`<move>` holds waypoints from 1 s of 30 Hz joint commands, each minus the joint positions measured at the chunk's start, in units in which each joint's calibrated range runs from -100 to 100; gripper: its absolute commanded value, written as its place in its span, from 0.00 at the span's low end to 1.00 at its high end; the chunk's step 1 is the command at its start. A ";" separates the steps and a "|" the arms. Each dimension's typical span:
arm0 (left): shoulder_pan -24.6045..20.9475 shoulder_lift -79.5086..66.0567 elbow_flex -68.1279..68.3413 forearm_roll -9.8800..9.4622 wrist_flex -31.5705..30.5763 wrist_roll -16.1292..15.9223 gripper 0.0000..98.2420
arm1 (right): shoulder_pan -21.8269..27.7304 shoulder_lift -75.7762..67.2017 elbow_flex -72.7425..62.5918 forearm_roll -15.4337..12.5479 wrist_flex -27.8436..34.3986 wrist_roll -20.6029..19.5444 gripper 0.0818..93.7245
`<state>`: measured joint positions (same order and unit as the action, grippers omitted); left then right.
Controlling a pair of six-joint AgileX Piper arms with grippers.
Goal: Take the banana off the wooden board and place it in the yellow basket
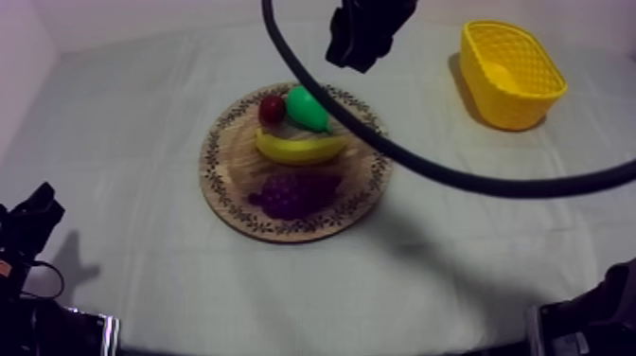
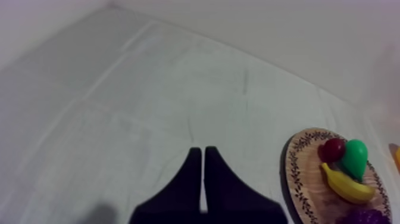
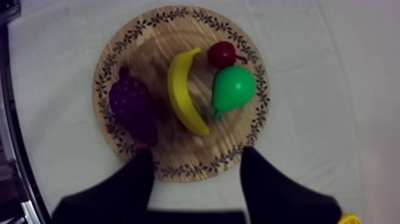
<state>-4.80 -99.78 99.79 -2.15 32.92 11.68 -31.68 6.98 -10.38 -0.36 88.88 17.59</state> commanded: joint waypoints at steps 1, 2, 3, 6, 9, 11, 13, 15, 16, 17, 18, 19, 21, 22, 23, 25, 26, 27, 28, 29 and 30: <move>-0.01 -0.05 -0.01 -0.03 -0.02 0.02 0.00 | -0.13 0.07 0.86 0.44 -0.93 0.11 0.56; -0.01 -0.05 -0.01 -0.03 -0.02 0.02 0.00 | -0.19 0.14 1.33 0.56 -1.35 0.20 0.57; -0.01 -0.05 -0.01 -0.03 -0.02 0.02 0.00 | -0.23 0.22 1.76 0.62 -1.72 0.35 0.57; -0.01 -0.05 -0.01 -0.03 -0.02 0.02 0.00 | -0.38 0.69 2.53 0.69 -2.48 0.87 0.58; -0.01 -0.05 -0.01 -0.03 -0.02 0.02 0.00 | -0.41 1.74 2.27 0.41 -2.92 1.55 0.57; -0.01 -0.05 -0.01 -0.03 -0.02 0.02 0.00 | -0.40 2.69 1.98 0.16 -3.40 2.04 0.57; -0.01 -0.05 -0.01 -0.03 -0.02 0.02 0.00 | -0.40 3.81 1.76 -0.13 -4.16 2.57 0.57; -0.01 -0.05 -0.01 -0.03 -0.02 -0.01 0.00 | -0.40 5.11 1.65 -0.45 -4.98 3.08 0.57; -0.01 -0.05 -0.01 -0.03 -0.02 0.00 0.00 | -0.40 5.84 1.62 -0.60 -5.45 3.28 0.57; -0.01 -0.05 -0.01 -0.03 -0.02 0.01 0.00 | -0.40 6.63 1.59 -0.76 -5.90 3.43 0.57; -0.01 -0.05 -0.01 -0.03 -0.02 0.01 0.00 | -0.40 7.49 1.51 -0.94 -6.31 3.55 0.57; -0.01 -0.05 -0.01 -0.03 -0.02 0.01 0.00 | -0.40 8.39 1.42 -1.12 -6.69 3.66 0.57; -0.01 -0.05 -0.01 -0.03 -0.02 0.02 0.00 | -0.44 10.36 1.13 -1.40 -7.41 3.80 0.57; -0.01 -0.05 -0.01 -0.03 -0.02 0.02 0.00 | -0.48 11.40 0.92 -1.51 -7.78 3.83 0.56; -0.01 -0.05 -0.01 -0.03 -0.02 0.02 0.00 | -0.50 12.48 0.64 -1.62 -8.13 3.86 0.56; -0.01 -0.05 -0.01 -0.03 -0.02 0.02 0.00 | -0.50 14.71 -0.21 -1.91 -8.70 3.94 0.55; -0.01 -0.05 -0.01 -0.03 -0.02 0.02 0.00 | -0.47 15.87 -0.75 -2.10 -8.87 4.00 0.55; -0.01 -0.05 -0.01 -0.03 -0.02 0.02 0.00 | -0.43 17.01 -1.26 -2.28 -9.02 4.05 0.55; -0.01 -0.05 -0.01 -0.03 -0.02 0.02 0.00 | -0.40 18.14 -1.79 -2.40 -9.15 4.04 0.55; -0.01 -0.05 -0.01 -0.03 -0.02 0.02 0.00 | -0.38 19.24 -2.32 -2.55 -9.24 4.04 0.55; -0.01 -0.05 -0.01 -0.03 -0.02 0.02 0.00 | -0.36 20.26 -2.80 -2.67 -9.32 4.03 0.55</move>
<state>-4.80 -99.78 99.79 -2.15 32.92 11.68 -32.11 25.45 -12.79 -3.01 79.42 21.59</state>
